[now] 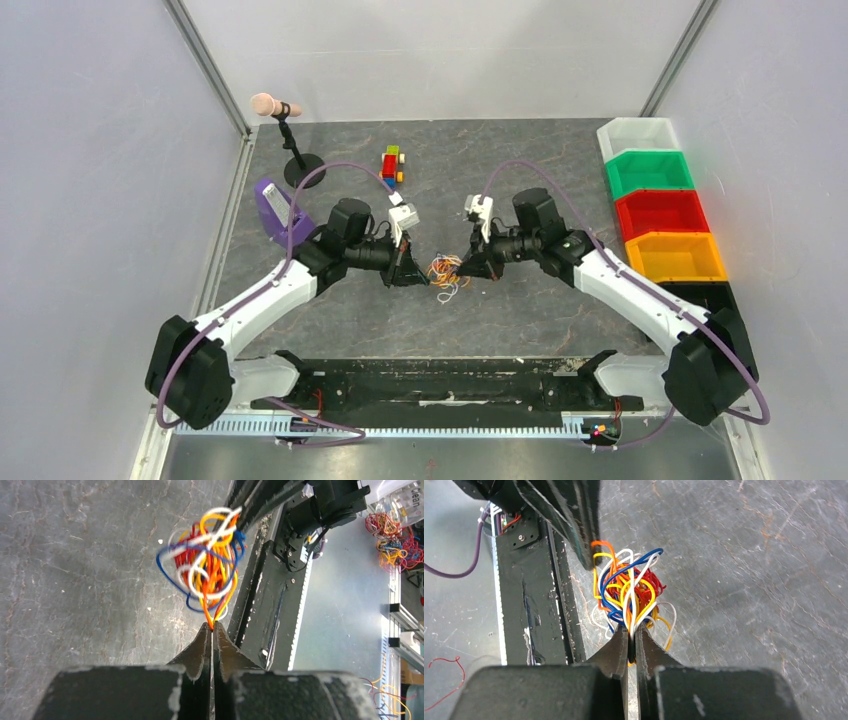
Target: Untangle the cables
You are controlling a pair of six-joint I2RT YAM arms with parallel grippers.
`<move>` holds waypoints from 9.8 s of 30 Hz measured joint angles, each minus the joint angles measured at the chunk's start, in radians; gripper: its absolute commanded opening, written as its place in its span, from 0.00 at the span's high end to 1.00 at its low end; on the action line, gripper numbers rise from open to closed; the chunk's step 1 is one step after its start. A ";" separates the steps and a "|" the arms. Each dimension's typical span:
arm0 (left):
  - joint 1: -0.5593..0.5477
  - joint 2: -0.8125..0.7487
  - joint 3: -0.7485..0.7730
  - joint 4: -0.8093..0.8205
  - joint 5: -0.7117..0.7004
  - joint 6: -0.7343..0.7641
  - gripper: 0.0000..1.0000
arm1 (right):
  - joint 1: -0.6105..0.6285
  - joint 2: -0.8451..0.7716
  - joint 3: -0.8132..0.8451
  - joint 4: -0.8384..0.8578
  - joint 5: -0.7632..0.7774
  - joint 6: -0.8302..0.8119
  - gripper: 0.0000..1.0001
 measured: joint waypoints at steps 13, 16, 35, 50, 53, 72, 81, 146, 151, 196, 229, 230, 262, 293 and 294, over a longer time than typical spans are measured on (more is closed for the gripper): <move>0.150 -0.185 -0.064 0.023 0.020 -0.019 0.41 | -0.196 -0.018 -0.010 0.009 -0.103 0.087 1.00; 0.113 -0.123 -0.063 0.052 0.031 -0.059 0.25 | -0.193 -0.029 -0.054 0.103 -0.142 0.176 1.00; 0.023 0.087 -0.054 0.401 -0.015 -0.445 0.98 | -0.218 -0.022 -0.166 0.477 -0.203 0.591 1.00; 0.297 -0.108 -0.028 -0.051 0.013 -0.088 0.98 | -0.320 -0.015 0.005 -0.014 0.014 0.093 1.00; 0.365 -0.143 -0.024 -0.155 -0.019 0.002 0.98 | -0.425 0.003 0.008 -0.065 0.140 0.024 0.95; 0.082 0.050 0.080 -0.005 -0.029 0.018 0.21 | -0.333 0.006 0.002 -0.089 -0.187 -0.018 0.94; -0.047 0.233 0.108 0.245 -0.057 -0.220 0.98 | -0.170 -0.031 -0.008 -0.016 -0.219 0.051 0.87; 0.508 -0.203 0.161 -0.522 0.091 0.290 0.98 | -0.562 -0.019 -0.047 -0.040 0.374 -0.029 1.00; 0.664 -0.201 0.315 -0.590 0.150 0.298 0.98 | -0.639 0.038 -0.045 -0.035 0.397 -0.100 1.00; 0.921 0.151 1.075 0.423 0.260 -0.846 0.98 | -0.529 0.172 -0.123 -0.038 0.194 -0.264 0.17; 0.438 0.162 0.942 0.332 0.066 -0.740 0.98 | 0.026 0.255 0.134 0.974 0.153 0.439 0.47; 0.438 0.162 0.941 0.331 0.063 -0.740 0.98 | 0.037 0.264 0.140 0.988 0.153 0.444 0.51; 0.352 0.098 0.390 -0.245 -0.275 -0.327 0.98 | -0.045 0.119 0.205 0.970 0.130 0.576 1.00; 0.615 -0.141 0.362 -0.161 0.209 0.053 0.17 | -0.072 0.072 0.165 0.976 0.076 0.748 1.00; 0.583 -0.135 0.361 -0.138 0.205 0.051 0.17 | -0.072 0.073 0.164 0.977 0.072 0.748 1.00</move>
